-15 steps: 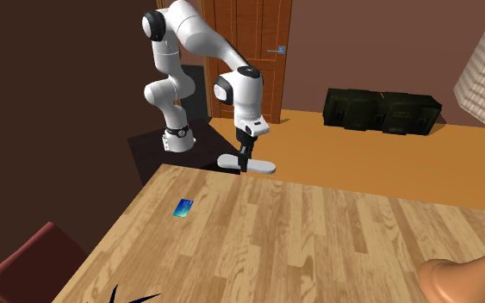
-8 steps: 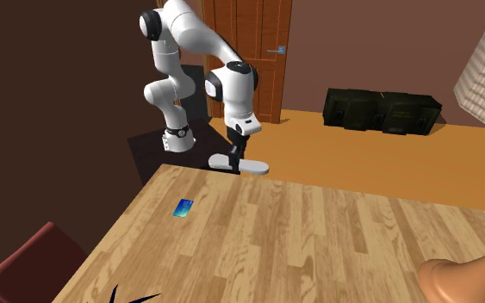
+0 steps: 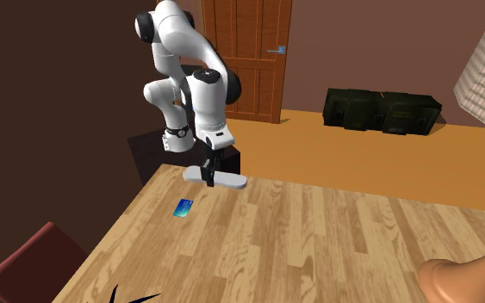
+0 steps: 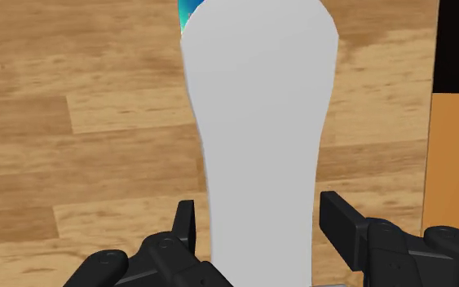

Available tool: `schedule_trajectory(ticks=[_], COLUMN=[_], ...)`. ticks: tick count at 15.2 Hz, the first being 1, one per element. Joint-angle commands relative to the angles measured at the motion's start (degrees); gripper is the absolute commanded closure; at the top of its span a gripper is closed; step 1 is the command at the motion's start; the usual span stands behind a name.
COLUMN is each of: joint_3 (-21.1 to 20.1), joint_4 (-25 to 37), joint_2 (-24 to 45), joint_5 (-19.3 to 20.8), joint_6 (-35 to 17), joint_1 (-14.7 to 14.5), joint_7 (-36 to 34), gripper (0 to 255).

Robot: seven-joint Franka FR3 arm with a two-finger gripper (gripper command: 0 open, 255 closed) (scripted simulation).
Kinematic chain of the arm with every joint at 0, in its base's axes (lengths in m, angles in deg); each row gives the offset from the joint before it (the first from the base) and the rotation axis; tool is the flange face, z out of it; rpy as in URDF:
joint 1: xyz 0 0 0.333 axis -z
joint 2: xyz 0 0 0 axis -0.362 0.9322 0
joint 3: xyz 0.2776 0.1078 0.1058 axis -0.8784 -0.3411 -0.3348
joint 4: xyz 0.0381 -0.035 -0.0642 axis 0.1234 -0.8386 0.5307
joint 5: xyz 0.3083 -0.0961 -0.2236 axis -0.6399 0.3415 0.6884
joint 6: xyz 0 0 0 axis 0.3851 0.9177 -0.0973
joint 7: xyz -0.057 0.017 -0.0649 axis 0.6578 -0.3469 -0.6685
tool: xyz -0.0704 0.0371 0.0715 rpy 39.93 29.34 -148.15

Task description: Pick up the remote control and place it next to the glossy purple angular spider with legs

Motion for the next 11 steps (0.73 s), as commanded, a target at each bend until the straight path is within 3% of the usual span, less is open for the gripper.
schedule_trajectory(ticks=[1, 11], joint_3=[1.0, 4.6], joint_4=[2.0, 15.3], joint_2=[1.3, 10.7], joint_5=[-0.4, -3.1], joint_6=[0.7, 4.6], joint_1=[1.6, 9.9], joint_7=[2.8, 15.4], gripper=[255, 255])
